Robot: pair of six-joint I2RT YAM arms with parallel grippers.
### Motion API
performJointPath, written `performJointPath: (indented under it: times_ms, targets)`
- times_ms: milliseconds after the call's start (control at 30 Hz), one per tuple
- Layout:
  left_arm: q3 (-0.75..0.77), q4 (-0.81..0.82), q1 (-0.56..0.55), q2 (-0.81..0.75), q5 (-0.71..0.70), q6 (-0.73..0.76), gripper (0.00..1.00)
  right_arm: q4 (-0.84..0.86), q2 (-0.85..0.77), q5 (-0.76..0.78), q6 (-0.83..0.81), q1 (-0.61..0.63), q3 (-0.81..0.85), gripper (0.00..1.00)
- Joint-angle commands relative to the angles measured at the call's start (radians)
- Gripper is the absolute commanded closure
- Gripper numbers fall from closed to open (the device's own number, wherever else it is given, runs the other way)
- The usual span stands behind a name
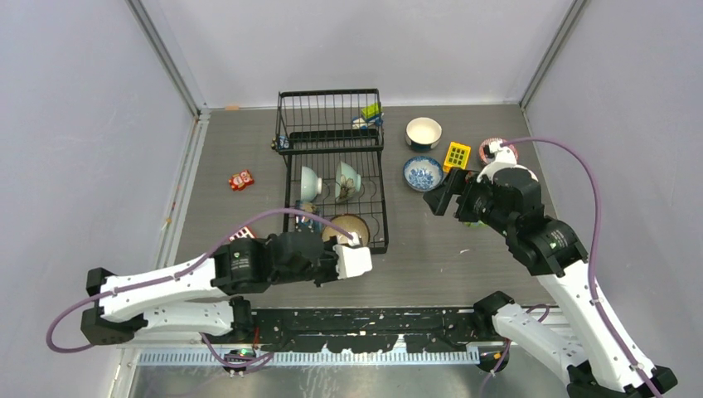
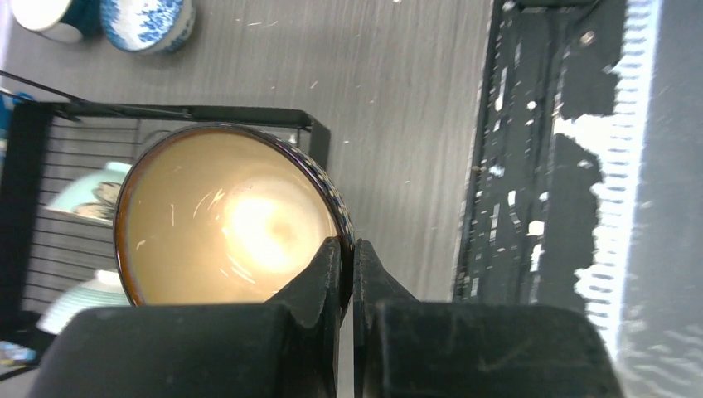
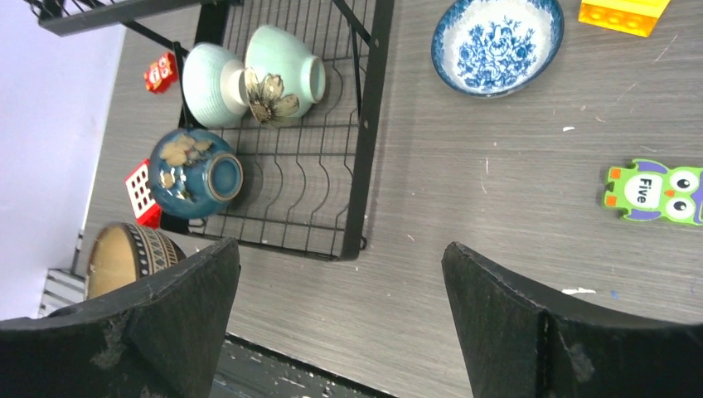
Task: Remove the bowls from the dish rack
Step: Pick up the bowl from the dish rack.
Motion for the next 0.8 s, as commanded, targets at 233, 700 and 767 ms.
performJointPath:
  times_ms: [233, 700, 767]
  targets:
    - [-0.005, 0.038, -0.242, 0.117, -0.386, 0.410, 1.00, -0.076, 0.049, -0.158, -0.076, 0.023, 0.078, 0.10]
    - [0.000, -0.074, -0.267, 0.102, 0.009, 0.346, 1.00, -0.333, 0.355, 0.167, -0.204, 0.472, 0.353, 0.29]
    - [0.019, -0.097, -0.267, 0.116, 0.040, 0.329, 1.00, -0.351, 0.397, 0.193, -0.209, 0.514, 0.385, 0.32]
